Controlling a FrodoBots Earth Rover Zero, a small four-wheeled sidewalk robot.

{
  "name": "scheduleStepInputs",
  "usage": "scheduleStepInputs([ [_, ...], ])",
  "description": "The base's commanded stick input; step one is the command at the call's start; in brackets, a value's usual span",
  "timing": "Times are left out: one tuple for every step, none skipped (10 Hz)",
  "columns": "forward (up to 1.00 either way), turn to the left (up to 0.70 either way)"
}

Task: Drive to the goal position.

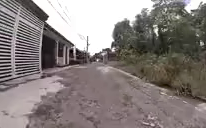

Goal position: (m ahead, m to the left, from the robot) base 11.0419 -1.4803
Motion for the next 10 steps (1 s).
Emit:
scheduleStepInputs([
  [1.00,0.00],
  [1.00,0.00],
  [1.00,0.00],
  [1.00,0.00],
  [1.00,0.03],
  [1.00,0.28],
  [1.00,0.40],
  [1.00,0.23],
  [1.00,0.01],
  [1.00,0.00],
])
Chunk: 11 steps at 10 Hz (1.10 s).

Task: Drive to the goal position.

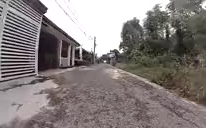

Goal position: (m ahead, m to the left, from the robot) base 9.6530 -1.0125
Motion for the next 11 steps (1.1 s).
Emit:
scheduleStepInputs([
  [1.00,0.00],
  [1.00,0.00],
  [1.00,0.00],
  [1.00,0.00],
  [1.00,0.00],
  [1.00,0.00],
  [1.00,0.00],
  [1.00,-0.05],
  [1.00,-0.26],
  [1.00,-0.28],
  [1.00,-0.07],
])
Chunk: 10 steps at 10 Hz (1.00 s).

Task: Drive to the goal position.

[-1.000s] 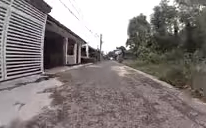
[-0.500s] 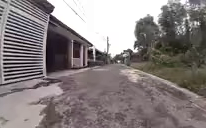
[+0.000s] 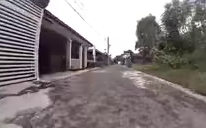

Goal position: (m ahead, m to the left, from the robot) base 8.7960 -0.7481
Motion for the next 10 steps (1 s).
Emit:
scheduleStepInputs([
  [1.00,0.00],
  [1.00,0.00],
  [1.00,0.00],
  [1.00,0.00],
  [1.00,0.00],
  [1.00,0.00],
  [1.00,0.00],
  [1.00,0.00],
  [1.00,0.00],
  [1.00,0.00],
])
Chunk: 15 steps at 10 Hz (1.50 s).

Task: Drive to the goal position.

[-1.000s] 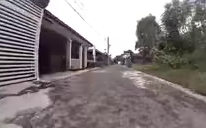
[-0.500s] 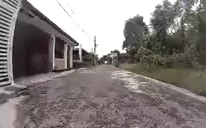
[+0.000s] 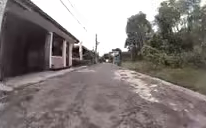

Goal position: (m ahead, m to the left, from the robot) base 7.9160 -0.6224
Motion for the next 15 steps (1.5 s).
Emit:
scheduleStepInputs([
  [1.00,0.00],
  [1.00,0.00],
  [1.00,0.00],
  [1.00,0.00],
  [1.00,0.00],
  [1.00,0.00],
  [1.00,0.00],
  [1.00,0.00],
  [1.00,0.00],
  [1.00,0.00],
  [1.00,0.00],
  [1.00,0.00],
  [1.00,0.00],
  [1.00,0.00],
  [1.00,0.00],
])
